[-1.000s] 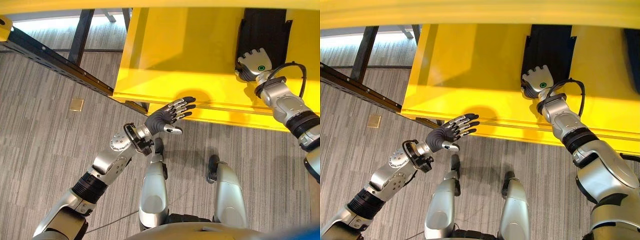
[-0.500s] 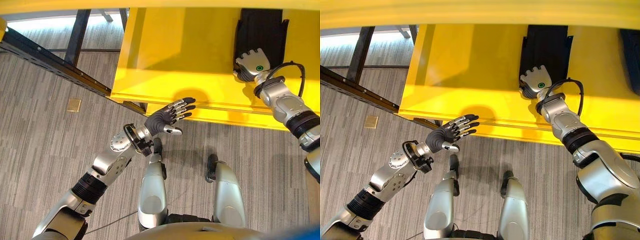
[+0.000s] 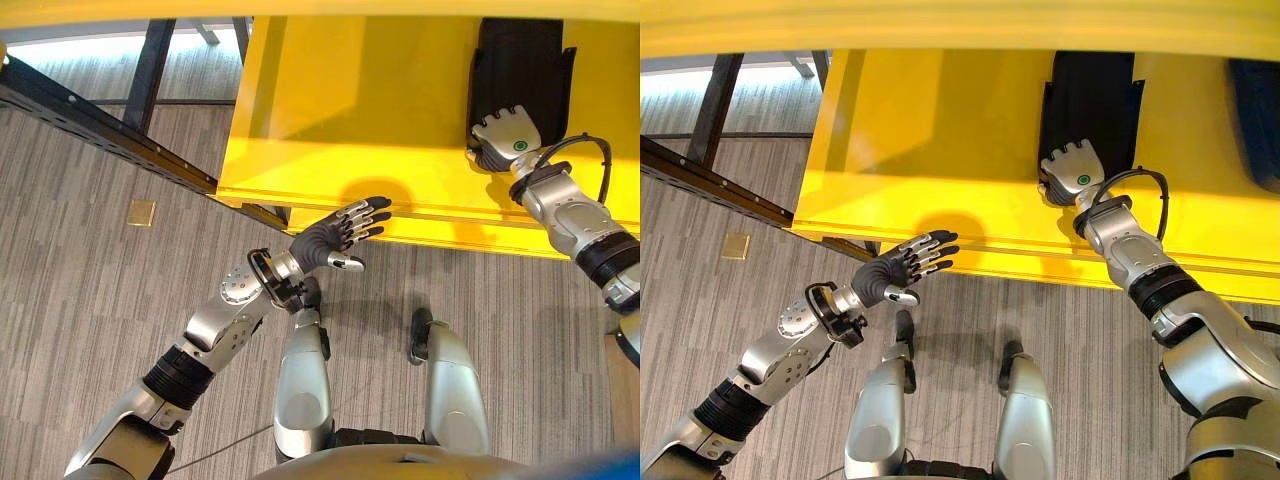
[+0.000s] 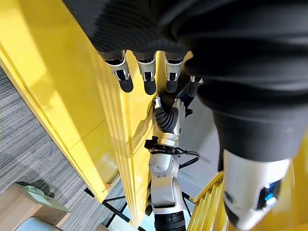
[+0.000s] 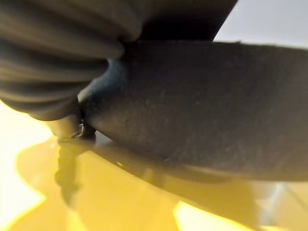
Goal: Move parts from the plastic box to the shelf.
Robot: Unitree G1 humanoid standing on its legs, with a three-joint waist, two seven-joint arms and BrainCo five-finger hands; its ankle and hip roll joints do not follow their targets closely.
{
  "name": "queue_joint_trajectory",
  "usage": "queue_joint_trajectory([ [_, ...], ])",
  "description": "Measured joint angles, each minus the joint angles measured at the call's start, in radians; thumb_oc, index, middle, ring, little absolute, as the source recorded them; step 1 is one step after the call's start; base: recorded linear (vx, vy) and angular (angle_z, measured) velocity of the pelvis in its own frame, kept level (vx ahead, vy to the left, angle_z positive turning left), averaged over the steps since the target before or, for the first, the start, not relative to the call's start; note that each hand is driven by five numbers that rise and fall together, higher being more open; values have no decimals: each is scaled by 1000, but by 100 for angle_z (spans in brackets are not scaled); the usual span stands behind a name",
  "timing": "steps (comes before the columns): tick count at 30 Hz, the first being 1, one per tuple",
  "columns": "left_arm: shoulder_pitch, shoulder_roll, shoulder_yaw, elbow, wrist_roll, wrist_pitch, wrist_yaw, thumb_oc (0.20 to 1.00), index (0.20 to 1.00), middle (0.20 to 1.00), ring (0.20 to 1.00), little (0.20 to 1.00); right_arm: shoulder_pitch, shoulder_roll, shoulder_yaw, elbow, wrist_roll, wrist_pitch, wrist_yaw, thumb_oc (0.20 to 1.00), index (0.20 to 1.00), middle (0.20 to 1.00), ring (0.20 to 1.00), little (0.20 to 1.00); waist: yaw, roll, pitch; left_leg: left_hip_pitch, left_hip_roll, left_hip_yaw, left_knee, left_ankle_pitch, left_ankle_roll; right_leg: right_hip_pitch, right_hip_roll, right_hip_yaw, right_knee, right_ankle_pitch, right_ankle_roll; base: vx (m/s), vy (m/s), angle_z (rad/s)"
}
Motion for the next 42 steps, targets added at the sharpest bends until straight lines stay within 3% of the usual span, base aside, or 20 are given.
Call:
queue_joint_trajectory([
  [6, 0, 1, 0, 0, 0, 0, 1, 1000, 1000, 1000, 1000, 1000, 4, 0, -55, 46, 0, 19, -116, 1000, 1000, 1000, 1000, 1000, 1, 0, 0, 0, -2, 1, 2, -1, 0, 0, -2, 2, -1, 1, 0, -1, 8, 0],
  [11, -2, 22, -1, -1, 0, -1, 7, 1000, 1000, 1000, 1000, 1000, 52, 2, -95, 56, -30, 6, -339, 1000, 1000, 1000, 1000, 1000, -11, 3, -1, 1, -9, 13, 2, -4, 4, -4, -10, 9, -1, 2, 1, 9, 60, -3],
  [15, -6, 37, -1, -2, -9, 0, 10, 1000, 1000, 1000, 1000, 1000, 85, 2, -152, 33, -40, -5, -438, 1000, 1000, 1000, 1000, 1000, -29, 6, 0, 7, -20, 23, 2, -4, 5, -3, -17, 19, -3, 5, 6, 13, 59, -3],
  [18, -4, 38, -2, -17, -33, 0, 12, 1000, 1000, 1000, 1000, 1000, 91, 2, -201, -39, -40, -30, -465, 1000, 1000, 1000, 1000, 1000, -40, 30, 5, 12, -21, 30, 2, -6, 5, 0, -19, 26, -9, 10, 10, 21, 73, -6],
  [22, 5, 38, -9, -42, -41, -1, 21, 1000, 1000, 1000, 1000, 1000, 120, -1, -215, -217, -38, -77, -449, 1000, 1000, 1000, 1000, 1000, -57, 44, 8, 28, -21, 43, 1, -12, 6, 5, -19, 38, -13, 12, 11, 48, 92, -9],
  [26, 25, 32, -7, -70, -41, -1, 41, 1000, 1000, 1000, 1000, 1000, 246, -8, -269, -471, 6, -154, -344, 1000, 1000, 1000, 1000, 1000, -83, 44, 8, 38, -23, 54, 3, -22, 9, 16, -20, 46, -24, 14, 15, 48, 70, -6],
  [31, 50, 3, -1, -72, -40, -4, 83, 1000, 1000, 1000, 1000, 1000, 373, 11, -286, -701, 101, -175, -270, 1000, 1000, 1000, 1000, 1000, -115, 43, 8, 73, -26, 74, 1, -37, 11, 46, -22, 58, -44, 16, 19, 86, 143, -10],
  [35, 132, -48, 36, -102, -70, -19, 86, 1000, 1000, 1000, 1000, 1000, 625, 111, -489, -889, 238, -232, -282, 1000, 1000, 1000, 1000, 1000, -142, 40, 9, 140, -30, 114, -36, -46, 11, 95, -18, 85, -91, 28, 35, 126, 182, -21],
  [38, 215, -75, 59, -121, -143, -19, 51, 1000, 1000, 1000, 1000, 1000, 816, 138, -554, -949, 340, -315, -283, 1000, 1000, 1000, 1000, 1000, -195, 36, 7, 205, -32, 143, -63, -57, 14, 160, -18, 100, -151, 41, 51, 146, 189, -21],
  [42, 280, -86, 71, -133, -196, -12, -60, 1000, 1000, 1000, 1000, 1000, 1028, 194, -607, -945, 569, -411, -135, 1000, 1000, 1000, 1000, 1000, -248, 16, -47, 259, -38, 193, -105, -68, 17, 204, -16, 128, -233, 70, 74, 126, 205, -30],
])
